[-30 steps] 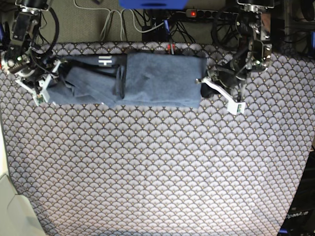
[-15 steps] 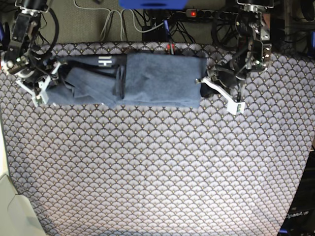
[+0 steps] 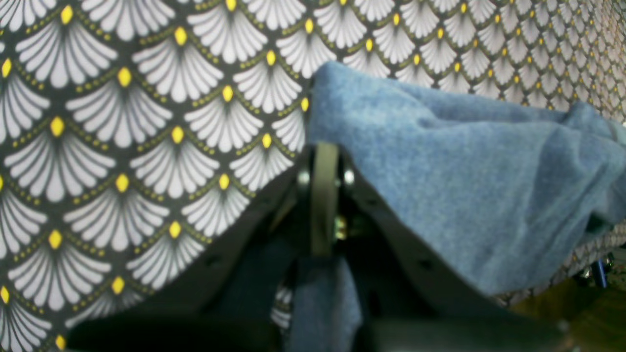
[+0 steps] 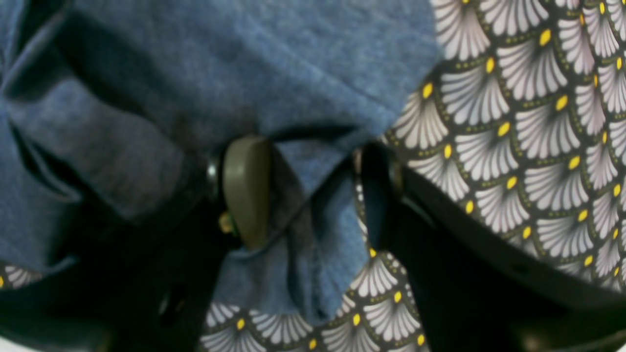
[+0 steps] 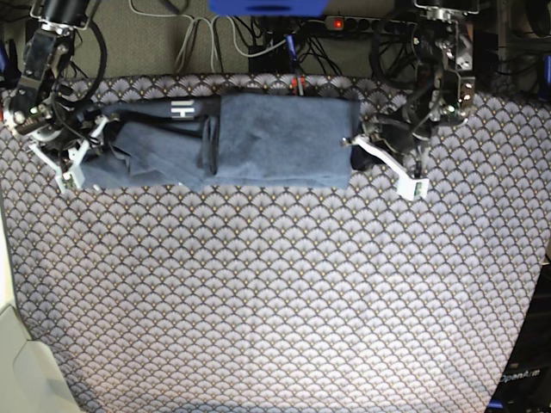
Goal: Fold the T-shirt properly
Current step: 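Release the folded end and grasp the strip end at the right gripper, then fold the strip end with the right gripper over onto the middle section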
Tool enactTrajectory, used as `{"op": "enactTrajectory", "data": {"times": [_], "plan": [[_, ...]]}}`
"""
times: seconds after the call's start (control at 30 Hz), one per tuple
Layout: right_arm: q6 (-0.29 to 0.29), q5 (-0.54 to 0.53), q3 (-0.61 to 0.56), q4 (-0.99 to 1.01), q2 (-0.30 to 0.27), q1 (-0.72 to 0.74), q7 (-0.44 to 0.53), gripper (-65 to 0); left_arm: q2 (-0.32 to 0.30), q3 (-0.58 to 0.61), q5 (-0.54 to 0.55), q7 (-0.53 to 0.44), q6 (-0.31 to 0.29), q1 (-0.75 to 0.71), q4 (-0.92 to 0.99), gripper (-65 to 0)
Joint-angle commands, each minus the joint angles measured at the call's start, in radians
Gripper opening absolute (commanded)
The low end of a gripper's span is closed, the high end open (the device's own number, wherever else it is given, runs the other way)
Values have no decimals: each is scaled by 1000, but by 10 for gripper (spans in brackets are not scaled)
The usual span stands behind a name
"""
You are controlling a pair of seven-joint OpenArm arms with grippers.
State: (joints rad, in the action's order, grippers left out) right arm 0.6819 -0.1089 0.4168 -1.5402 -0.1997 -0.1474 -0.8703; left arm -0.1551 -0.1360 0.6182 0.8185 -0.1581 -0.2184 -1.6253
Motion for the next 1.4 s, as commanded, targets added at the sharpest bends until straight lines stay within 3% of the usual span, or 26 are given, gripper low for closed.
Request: {"op": "enactTrajectory", "data": {"times": [0.0,0.13,0.3,0.5,0.7,0.9,1.37], "plan": [[16,1,-12,8,21,-4,-25,-340,-7,-3,13,-12,-8,9,-20,-646],[16,1,-16,8,36,-4,-25,-419,-10,-3,13,-12,-8,9,-20,-646],[16,2,-16,8,49,-10,-25,-644,-11,-4,12,-12,-8,9,-20,-646],[16,2,-12,-27,49,-14,-25,-650,-11,-4,12,-12,-8,9,-20,-646],[16,2,-11,-262,53,-62,-25,-650,-13,-4,13,-12,-8,14,-20,-646],[16,2,-12,-455,102,-103,-25,-650,-13,-4,19,-12,-8,12,-20,-646],[16,2,-17,-469,205,-108,-25,-650,-31,-7,22,-6,-8,7,-22,-646]]}}
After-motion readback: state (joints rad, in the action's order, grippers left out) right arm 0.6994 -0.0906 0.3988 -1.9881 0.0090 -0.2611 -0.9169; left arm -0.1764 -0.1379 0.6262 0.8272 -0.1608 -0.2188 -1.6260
